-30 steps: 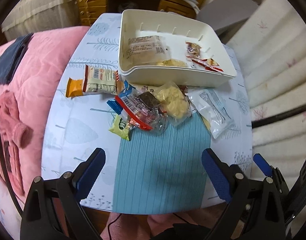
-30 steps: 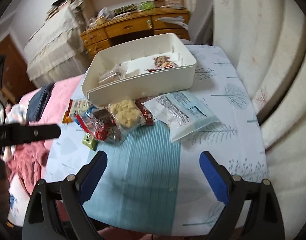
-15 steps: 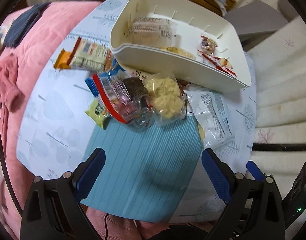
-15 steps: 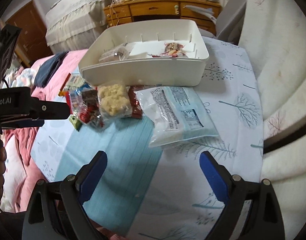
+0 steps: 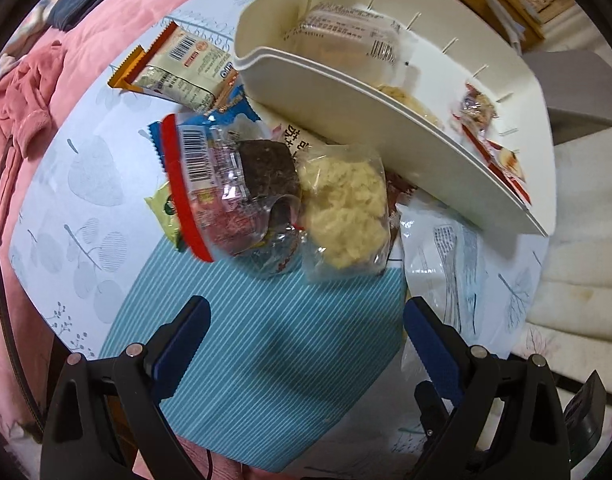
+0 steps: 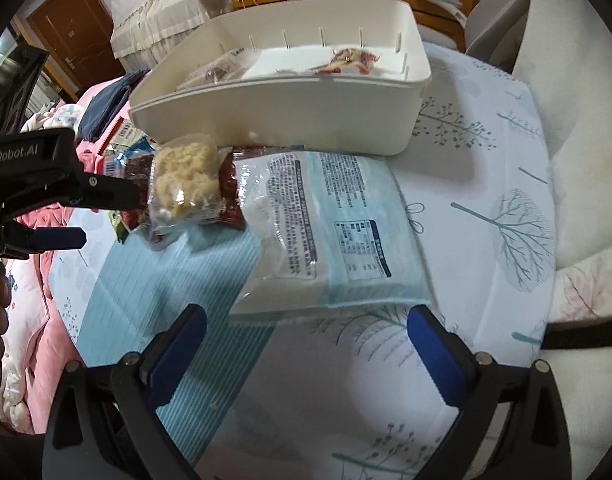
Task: Organize snacks
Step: 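Grasp another yellow puffed-snack bag with left tool while right tool grasps the large blue-printed bag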
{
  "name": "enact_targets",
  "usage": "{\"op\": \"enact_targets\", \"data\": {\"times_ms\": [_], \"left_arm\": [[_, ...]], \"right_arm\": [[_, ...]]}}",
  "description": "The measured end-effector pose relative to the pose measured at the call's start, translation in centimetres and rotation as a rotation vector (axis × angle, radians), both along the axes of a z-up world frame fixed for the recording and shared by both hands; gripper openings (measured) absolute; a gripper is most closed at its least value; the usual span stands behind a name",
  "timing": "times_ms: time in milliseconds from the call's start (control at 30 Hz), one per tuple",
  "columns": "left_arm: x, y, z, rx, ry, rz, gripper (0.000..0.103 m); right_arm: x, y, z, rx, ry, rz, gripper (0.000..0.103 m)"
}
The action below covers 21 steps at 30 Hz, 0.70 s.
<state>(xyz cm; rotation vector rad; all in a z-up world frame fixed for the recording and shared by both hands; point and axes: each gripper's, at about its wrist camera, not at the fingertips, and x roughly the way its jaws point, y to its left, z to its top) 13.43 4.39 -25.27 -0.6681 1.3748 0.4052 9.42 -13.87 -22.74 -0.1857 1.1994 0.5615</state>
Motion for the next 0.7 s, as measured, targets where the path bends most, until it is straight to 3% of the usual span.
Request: {"op": "enact_targets", "data": {"times_ms": [467, 700], "left_arm": [[5.3, 0.0, -3.9, 0.031, 0.145, 0.08, 0.097], [6.9, -0.1, -5.3, 0.049, 0.178, 0.09, 0.096]], "right_arm": [[3.1, 2.1, -3.1, -0.044, -0.048, 0.1, 0.101], [4.0, 2.8, -3.9, -0.061, -0.089, 0.134, 0.101]]}}
